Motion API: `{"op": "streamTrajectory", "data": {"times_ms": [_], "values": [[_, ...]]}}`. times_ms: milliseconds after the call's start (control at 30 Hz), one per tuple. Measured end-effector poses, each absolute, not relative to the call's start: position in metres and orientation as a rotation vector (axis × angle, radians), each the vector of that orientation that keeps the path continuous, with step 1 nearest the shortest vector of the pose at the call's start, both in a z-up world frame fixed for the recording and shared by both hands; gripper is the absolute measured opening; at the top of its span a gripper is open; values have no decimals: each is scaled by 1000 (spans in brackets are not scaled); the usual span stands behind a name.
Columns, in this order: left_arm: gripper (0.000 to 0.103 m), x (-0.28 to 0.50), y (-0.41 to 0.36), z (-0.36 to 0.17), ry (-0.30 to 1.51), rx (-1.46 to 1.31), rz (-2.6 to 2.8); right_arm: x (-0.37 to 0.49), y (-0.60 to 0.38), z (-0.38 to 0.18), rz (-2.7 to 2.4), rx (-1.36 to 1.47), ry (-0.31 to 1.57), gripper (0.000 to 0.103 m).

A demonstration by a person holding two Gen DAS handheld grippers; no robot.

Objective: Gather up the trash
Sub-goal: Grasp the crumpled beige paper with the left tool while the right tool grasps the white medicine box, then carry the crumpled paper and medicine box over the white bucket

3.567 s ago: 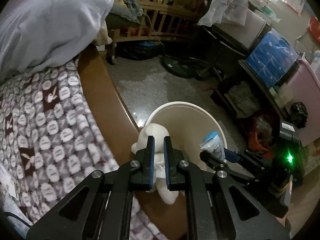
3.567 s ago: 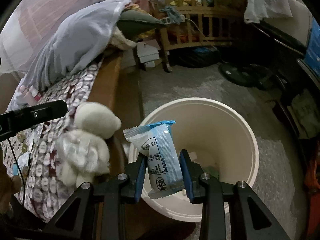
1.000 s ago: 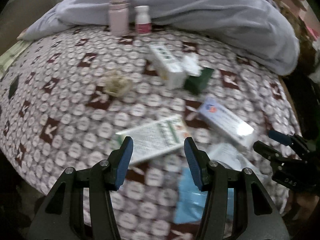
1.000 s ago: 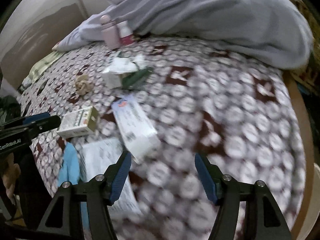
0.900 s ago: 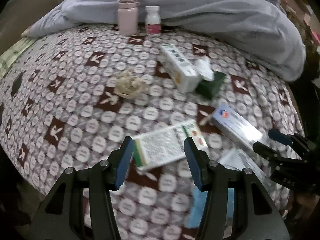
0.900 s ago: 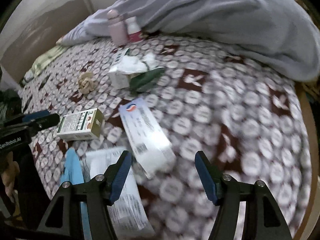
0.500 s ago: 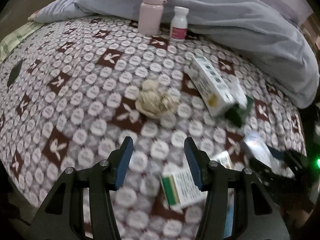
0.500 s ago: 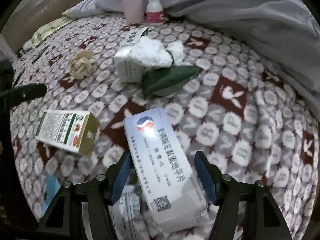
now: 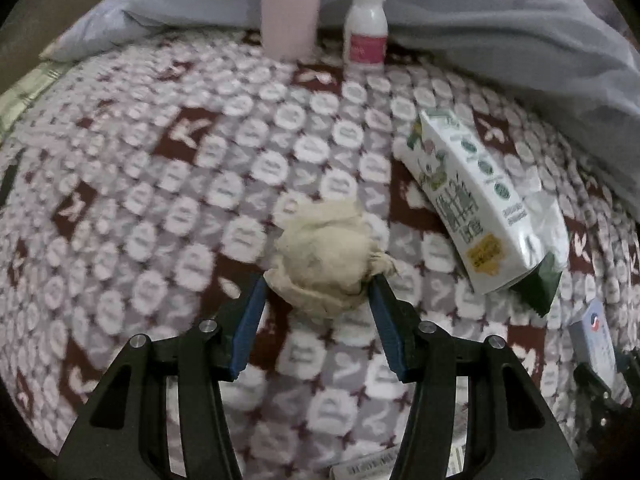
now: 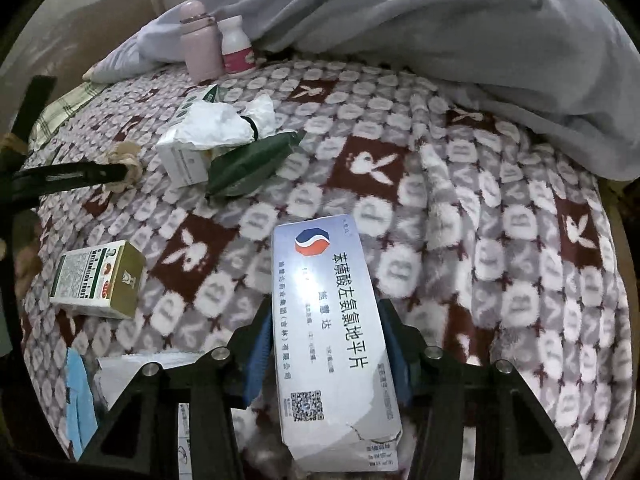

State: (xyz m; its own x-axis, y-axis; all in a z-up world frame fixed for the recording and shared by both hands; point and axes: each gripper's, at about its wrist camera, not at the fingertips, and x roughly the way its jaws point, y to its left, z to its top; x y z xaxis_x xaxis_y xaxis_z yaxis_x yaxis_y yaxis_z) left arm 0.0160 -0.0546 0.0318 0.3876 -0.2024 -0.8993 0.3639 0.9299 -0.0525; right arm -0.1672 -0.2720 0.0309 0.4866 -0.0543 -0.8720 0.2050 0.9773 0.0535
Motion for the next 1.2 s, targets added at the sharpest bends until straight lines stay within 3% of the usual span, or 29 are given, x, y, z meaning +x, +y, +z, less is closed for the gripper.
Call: {"op": "streamTrajectory", "data": {"times_ms": [33,67,167,600,1200], "values": [[40,17,-53,30,1129,142,-369,-170,-272,31,-157,159,1047,48],[22,17,-50,30,1138,112,-386,-171,-272,31,-157,158,1044,48],[17,9,-45,40,1131,78,-411,-173,-273,34,-151,169,1031,45],[16,-73,-72,96,1048,101,-550,-215,-282,70,-171,222,944,44],[16,-162,-145,120,980,209,-686,-284,-310,91,-256,276,895,44]]}}
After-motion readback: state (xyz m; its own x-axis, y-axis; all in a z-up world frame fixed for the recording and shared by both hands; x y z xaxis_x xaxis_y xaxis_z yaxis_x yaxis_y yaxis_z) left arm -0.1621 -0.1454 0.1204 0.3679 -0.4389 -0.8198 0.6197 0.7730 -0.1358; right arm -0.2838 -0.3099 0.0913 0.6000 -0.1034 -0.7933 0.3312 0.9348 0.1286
